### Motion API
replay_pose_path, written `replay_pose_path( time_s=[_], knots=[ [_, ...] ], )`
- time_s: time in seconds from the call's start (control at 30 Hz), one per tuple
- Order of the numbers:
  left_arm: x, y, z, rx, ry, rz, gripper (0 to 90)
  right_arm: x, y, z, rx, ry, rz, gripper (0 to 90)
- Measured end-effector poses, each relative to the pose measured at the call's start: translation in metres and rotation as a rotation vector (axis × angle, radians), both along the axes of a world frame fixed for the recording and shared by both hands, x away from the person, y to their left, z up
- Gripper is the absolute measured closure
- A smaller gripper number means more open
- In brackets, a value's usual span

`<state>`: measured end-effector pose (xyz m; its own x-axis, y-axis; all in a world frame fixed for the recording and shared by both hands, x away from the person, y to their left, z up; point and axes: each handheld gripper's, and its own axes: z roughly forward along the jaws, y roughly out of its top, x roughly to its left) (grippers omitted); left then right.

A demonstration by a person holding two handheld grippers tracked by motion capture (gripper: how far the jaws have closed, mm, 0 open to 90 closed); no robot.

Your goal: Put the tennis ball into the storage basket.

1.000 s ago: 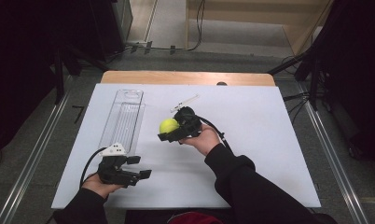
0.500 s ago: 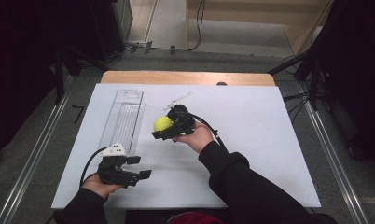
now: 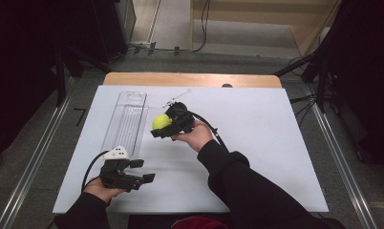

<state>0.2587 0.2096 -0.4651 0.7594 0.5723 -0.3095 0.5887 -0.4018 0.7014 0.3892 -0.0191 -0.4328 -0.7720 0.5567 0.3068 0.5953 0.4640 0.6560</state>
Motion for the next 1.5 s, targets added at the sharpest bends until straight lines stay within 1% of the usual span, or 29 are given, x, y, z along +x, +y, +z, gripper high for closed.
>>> replay_pose_path(
  time_s=[0.2, 0.3, 0.63, 0.83, 0.97, 1.13, 1.3, 1.4, 1.5],
  knots=[
    [0.000, 0.000, 0.000, 0.000, 0.001, 0.000, 24.5, 0.004, 0.006, 0.004, -0.003, 0.002, -0.003, 23.2],
    [0.000, 0.000, 0.000, -0.003, 0.000, -0.001, 24.4, 0.005, 0.010, 0.006, -0.008, -0.006, 0.001, 23.3],
    [-0.001, 0.001, 0.001, -0.006, 0.000, -0.003, 24.5, 0.013, 0.020, 0.011, 0.006, -0.009, 0.000, 23.3],
    [0.000, 0.002, 0.000, -0.008, 0.001, 0.000, 24.4, 0.016, 0.030, 0.013, -0.003, -0.018, 0.007, 23.3],
    [0.000, 0.002, 0.001, -0.009, 0.001, 0.000, 24.4, 0.019, 0.037, 0.014, -0.005, -0.015, 0.008, 23.2],
    [0.000, 0.002, 0.000, -0.010, 0.002, 0.000, 24.4, 0.022, 0.042, 0.016, 0.009, -0.015, 0.003, 23.3],
    [0.000, 0.001, 0.000, -0.007, 0.004, -0.003, 24.5, 0.025, 0.047, 0.019, -0.004, -0.022, 0.000, 23.3],
    [0.000, 0.001, 0.000, -0.008, 0.004, -0.003, 24.5, 0.028, 0.050, 0.021, 0.007, -0.022, -0.004, 23.3],
    [0.000, 0.001, 0.000, -0.006, 0.004, -0.002, 24.5, 0.030, 0.053, 0.023, 0.008, -0.026, -0.005, 23.2]
  ],
)
